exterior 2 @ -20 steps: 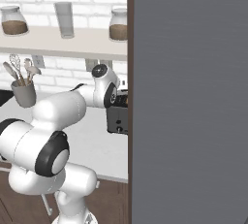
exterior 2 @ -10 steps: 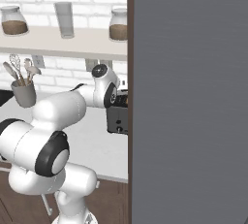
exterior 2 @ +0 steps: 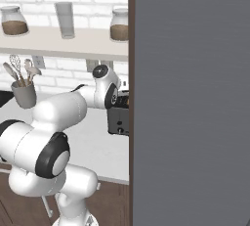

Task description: Start the toaster. Once the lever pops up, take the bread to the plate on the dining counter.

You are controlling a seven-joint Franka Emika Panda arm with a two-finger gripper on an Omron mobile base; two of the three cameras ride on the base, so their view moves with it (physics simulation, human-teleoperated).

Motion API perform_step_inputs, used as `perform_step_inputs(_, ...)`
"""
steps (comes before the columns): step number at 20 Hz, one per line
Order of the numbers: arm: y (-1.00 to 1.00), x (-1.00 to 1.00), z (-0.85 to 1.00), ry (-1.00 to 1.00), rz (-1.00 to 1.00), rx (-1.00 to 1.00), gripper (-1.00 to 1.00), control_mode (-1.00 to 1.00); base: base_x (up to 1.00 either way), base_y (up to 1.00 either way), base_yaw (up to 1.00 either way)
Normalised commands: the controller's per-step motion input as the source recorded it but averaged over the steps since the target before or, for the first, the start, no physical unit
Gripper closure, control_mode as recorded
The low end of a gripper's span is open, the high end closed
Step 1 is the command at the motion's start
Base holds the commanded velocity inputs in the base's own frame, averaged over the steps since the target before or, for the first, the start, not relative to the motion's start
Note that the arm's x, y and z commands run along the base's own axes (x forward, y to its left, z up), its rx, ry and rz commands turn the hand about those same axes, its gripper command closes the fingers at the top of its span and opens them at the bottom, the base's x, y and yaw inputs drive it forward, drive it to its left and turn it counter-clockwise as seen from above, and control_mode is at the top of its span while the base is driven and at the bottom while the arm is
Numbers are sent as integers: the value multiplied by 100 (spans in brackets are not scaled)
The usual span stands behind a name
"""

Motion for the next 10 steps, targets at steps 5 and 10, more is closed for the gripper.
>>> perform_step_inputs(5, 0, 0, 0, 0, 0, 0, -100, -100, 0, 0, 0)
perform_step_inputs(10, 0, 0, 0, 0, 0, 0, -100, -100, 0, 0, 0)
